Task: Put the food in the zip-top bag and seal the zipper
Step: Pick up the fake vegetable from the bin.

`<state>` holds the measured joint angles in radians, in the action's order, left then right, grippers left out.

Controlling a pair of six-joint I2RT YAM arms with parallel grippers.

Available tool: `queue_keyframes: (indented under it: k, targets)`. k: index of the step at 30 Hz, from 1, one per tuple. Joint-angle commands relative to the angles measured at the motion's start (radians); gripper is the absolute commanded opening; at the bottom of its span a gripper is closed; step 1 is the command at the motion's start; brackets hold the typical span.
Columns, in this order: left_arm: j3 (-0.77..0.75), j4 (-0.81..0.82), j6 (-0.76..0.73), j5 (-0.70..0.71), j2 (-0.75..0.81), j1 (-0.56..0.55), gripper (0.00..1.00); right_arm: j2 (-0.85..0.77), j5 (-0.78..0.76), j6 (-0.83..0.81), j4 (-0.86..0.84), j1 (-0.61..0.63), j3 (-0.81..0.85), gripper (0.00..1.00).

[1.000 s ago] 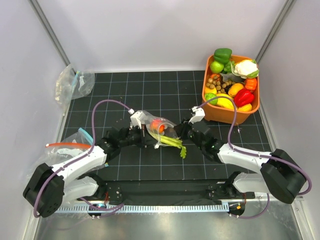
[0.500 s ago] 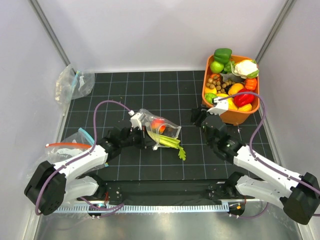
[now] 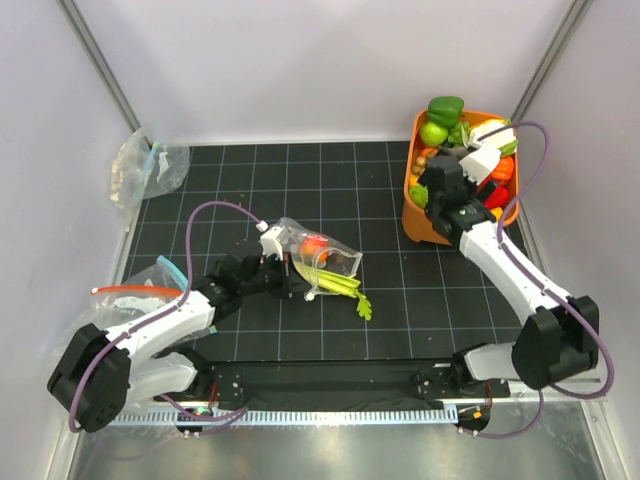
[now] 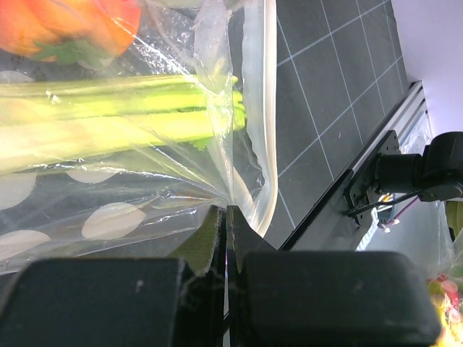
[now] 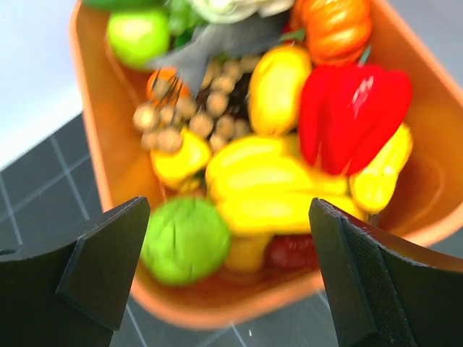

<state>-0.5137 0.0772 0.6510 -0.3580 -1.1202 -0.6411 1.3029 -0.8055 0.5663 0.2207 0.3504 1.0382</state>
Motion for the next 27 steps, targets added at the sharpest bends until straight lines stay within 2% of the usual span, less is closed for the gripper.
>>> queue_keyframes:
  k: [1, 11, 16, 21, 27]
  targets:
    - [-0.031, 0.010, -0.002, -0.001, 0.013, 0.003, 0.00, 0.056, -0.009, 0.029, 0.078, -0.054, 0.144, 1.00]
    - [-0.026, 0.006, -0.002, 0.005, 0.034, 0.003, 0.00, 0.289, -0.044, 0.041, 0.229, -0.180, 0.391, 1.00]
    - [-0.029, 0.006, -0.001, 0.001, 0.025, 0.003, 0.00, 0.355, -0.026, 0.069, 0.261, -0.249, 0.385, 1.00]
    - [-0.028, 0.006, -0.002, 0.005, 0.022, 0.003, 0.00, 0.398, 0.000, 0.083, 0.171, -0.304, 0.330, 1.00]
    - [-0.031, 0.006, -0.002, 0.004, 0.016, 0.003, 0.00, 0.487, -0.009, 0.098, 0.166, -0.338, 0.352, 1.00]
